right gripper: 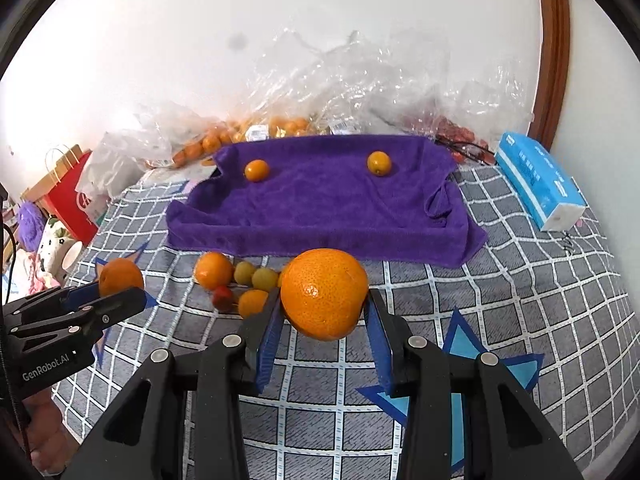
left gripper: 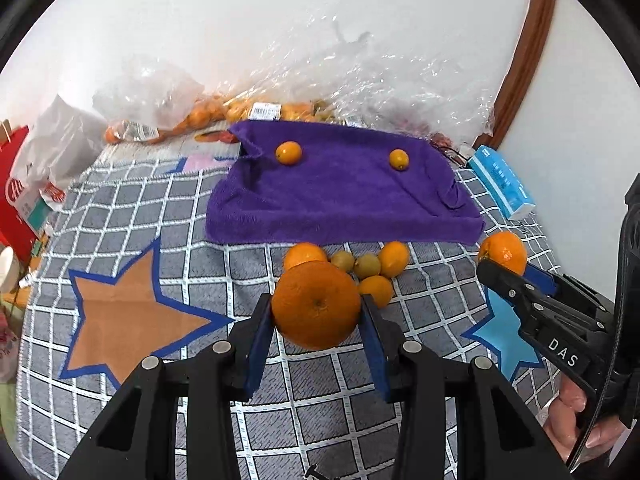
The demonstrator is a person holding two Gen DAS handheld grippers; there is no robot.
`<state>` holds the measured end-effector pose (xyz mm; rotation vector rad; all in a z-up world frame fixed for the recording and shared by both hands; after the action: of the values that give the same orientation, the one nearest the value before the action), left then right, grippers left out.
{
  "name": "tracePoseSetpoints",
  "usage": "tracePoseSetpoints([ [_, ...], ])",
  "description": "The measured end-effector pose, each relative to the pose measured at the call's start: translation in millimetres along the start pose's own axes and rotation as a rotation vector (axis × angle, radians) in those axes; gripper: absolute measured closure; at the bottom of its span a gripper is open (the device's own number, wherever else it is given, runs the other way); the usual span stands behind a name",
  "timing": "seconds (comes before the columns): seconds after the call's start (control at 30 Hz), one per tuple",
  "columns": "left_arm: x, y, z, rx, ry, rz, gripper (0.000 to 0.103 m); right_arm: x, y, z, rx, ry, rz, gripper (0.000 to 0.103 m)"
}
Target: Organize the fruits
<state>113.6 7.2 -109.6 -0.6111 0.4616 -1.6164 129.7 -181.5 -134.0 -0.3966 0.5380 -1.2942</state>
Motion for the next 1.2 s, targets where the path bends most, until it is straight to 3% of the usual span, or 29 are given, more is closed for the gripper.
tracePoseSetpoints([
  [0.67, -12, -28, 48, 0.062, -0.031, -0.022, 0.063, -7, -18, 40, 0.055, -0.023, -0.008, 0.063],
  [1.2, -18, -16, 90, 0.119, -0.024, -0.017, 0.063, 17, -7, 68, 0.099, -0.019, -0.037, 0.063],
])
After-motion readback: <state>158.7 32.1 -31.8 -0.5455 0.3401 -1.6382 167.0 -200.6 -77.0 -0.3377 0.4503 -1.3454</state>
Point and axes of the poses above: each gripper's, at about its wrist camera, not at the fingertips, and y roughly the way its jaws point, x to its right, z to its top, the point moved 4 cm from there along y, roughly the way its jaws point, and after that the axes turned 11 degrees about x, right-handed, at the moved point
